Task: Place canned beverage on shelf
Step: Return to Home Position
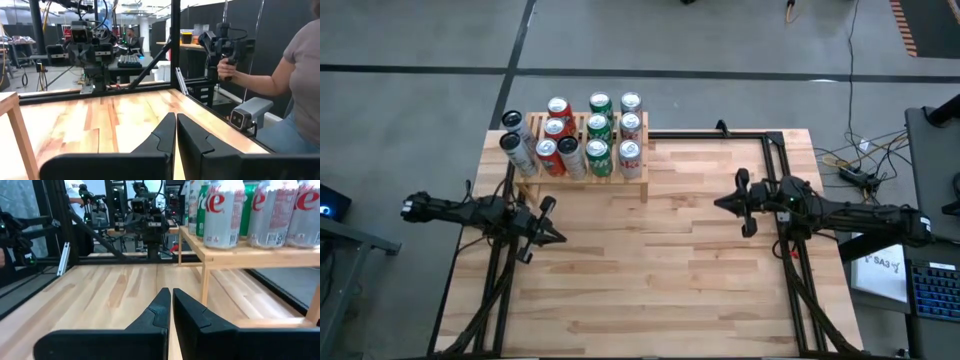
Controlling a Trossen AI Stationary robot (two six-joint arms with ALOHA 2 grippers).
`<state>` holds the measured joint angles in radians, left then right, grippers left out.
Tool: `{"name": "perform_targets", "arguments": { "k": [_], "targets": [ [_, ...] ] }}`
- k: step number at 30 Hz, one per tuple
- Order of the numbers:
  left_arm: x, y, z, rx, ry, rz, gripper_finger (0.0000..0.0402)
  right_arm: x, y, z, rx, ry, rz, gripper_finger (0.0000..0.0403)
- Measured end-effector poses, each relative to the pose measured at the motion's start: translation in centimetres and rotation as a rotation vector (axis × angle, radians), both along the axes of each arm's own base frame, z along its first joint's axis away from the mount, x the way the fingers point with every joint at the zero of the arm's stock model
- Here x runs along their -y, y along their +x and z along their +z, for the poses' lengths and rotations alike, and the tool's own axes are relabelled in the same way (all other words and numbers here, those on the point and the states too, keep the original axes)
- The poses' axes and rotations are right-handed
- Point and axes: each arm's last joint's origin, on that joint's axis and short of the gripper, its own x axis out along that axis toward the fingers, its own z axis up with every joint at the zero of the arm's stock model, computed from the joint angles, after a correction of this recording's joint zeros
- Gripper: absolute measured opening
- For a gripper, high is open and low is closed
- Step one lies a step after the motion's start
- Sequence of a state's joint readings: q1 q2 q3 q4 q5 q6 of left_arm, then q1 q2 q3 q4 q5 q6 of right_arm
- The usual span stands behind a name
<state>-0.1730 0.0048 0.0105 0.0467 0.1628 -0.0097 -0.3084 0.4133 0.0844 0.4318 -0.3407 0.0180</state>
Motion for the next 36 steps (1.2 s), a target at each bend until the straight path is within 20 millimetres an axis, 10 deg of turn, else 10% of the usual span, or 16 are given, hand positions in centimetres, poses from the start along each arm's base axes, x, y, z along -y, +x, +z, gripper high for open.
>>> {"name": "perform_targets", "arguments": {
  "k": [36],
  "targets": [
    [0.0,0.4,-0.6,-0.094,-0.066,0.021,0.0000,0.2,-0.3,-2.9,-0.115,-0.096,-0.086,0.0009]
  ]
}}
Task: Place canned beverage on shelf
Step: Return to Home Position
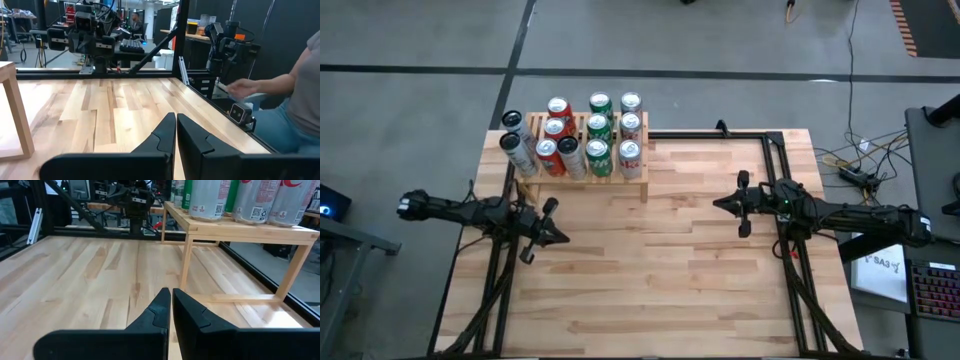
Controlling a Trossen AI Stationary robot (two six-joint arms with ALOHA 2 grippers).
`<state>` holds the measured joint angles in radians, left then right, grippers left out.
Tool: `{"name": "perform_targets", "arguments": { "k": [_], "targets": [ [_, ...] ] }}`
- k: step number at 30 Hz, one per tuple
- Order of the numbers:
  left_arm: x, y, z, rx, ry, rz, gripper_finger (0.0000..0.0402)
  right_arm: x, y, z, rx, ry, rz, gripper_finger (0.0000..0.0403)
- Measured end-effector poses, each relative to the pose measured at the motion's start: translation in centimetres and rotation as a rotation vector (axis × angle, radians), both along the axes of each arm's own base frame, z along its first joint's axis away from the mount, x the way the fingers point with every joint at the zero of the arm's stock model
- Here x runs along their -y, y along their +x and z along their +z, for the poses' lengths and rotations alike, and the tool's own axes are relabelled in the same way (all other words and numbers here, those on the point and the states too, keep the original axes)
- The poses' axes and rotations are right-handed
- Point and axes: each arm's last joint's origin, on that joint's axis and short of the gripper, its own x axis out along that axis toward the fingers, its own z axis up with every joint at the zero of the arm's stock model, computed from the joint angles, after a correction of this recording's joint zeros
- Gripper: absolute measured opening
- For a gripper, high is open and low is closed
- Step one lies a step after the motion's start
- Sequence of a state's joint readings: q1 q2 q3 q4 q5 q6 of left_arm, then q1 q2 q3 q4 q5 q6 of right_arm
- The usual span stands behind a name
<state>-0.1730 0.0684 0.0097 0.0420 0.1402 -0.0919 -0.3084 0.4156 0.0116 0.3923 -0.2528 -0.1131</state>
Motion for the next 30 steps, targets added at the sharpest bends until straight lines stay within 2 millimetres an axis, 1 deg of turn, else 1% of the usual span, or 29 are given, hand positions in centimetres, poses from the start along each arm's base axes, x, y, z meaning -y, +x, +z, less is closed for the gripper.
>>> {"name": "perform_targets", "arguments": {
  "k": [7,12,15,30],
  "targets": [
    [0.0,0.0,0.1,0.004,-0.001,0.000,0.0000,0.0,0.0,0.0,0.000,0.000,0.000,0.0009],
    [0.0,-0.1,1.2,0.119,0.007,0.001,0.0000,0.0,0.0,0.0,0.000,0.000,0.000,0.0009],
    [0.0,-0.1,1.6,0.153,0.002,0.001,0.0000,0.0,0.0,0.0,0.000,0.000,0.000,0.0009],
    [0.0,-0.1,1.6,0.150,0.004,0.002,0.0000,0.0,0.0,0.0,0.000,0.000,0.000,0.0009]
  ]
}}
